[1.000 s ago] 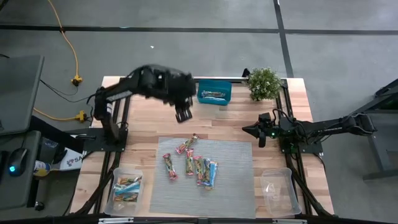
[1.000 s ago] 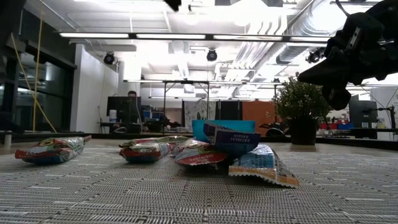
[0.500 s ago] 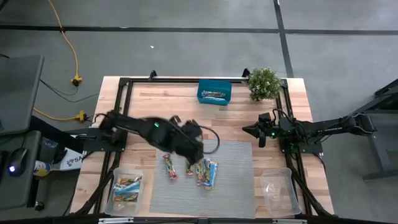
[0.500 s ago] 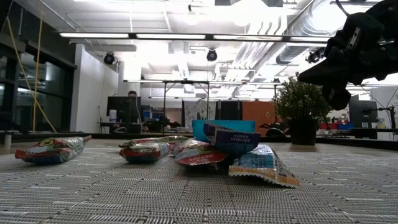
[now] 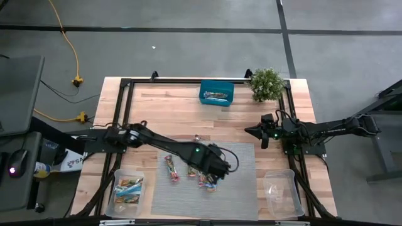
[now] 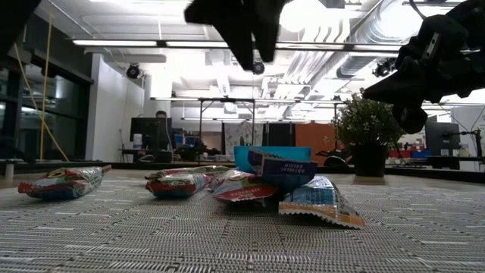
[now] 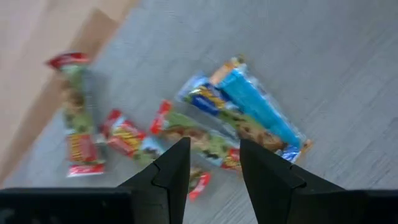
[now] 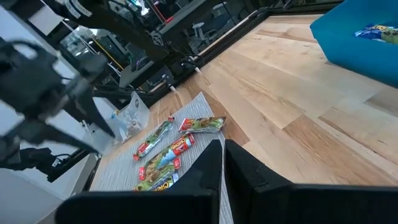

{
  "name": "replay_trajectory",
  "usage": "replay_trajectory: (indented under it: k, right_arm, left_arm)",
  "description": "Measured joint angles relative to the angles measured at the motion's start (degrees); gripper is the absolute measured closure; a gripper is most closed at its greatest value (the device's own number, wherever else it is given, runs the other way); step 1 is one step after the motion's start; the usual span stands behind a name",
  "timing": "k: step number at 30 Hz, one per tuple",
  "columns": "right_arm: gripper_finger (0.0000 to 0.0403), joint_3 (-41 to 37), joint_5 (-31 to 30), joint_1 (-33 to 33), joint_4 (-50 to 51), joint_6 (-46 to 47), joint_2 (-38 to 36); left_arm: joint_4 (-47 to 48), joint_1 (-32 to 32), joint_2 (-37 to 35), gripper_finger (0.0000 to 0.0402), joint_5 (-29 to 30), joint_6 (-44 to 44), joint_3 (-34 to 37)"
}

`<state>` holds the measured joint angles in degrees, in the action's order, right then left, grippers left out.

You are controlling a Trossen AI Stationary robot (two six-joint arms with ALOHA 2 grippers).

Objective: Pick and place Granola Bars by type
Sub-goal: Put the blue granola bar into the blue bin

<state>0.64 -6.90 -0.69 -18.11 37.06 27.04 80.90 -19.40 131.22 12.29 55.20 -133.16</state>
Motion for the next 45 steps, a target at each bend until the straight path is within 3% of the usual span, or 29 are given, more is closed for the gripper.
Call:
replay_trajectory:
  k: [7, 15, 37, 45]
  right_arm:
    - [0.0402, 0.0, 0.0, 0.0, 0.1, 0.0, 0.0]
    - [0.0402, 0.0, 0.0, 0.0, 0.3, 0.0, 0.0]
    - [0.0402, 0.0, 0.0, 0.0, 0.3, 0.0, 0.0]
    - [0.0402, 0.0, 0.0, 0.0, 0.3, 0.0, 0.0]
  left_arm:
    - [-7.4, 0.0, 3.2, 0.0266, -3.1, -0.4, -0.1]
    - [-8.9, 0.7, 4.6, 0.0266, -5.5, 2.6, 0.0]
    - [-8.7, -0.7, 6.2, 0.0266, 1.6, 10.7, -0.1]
    - [-6.6, -1.6, 7.9, 0.0266, 1.4, 11.0, 0.0]
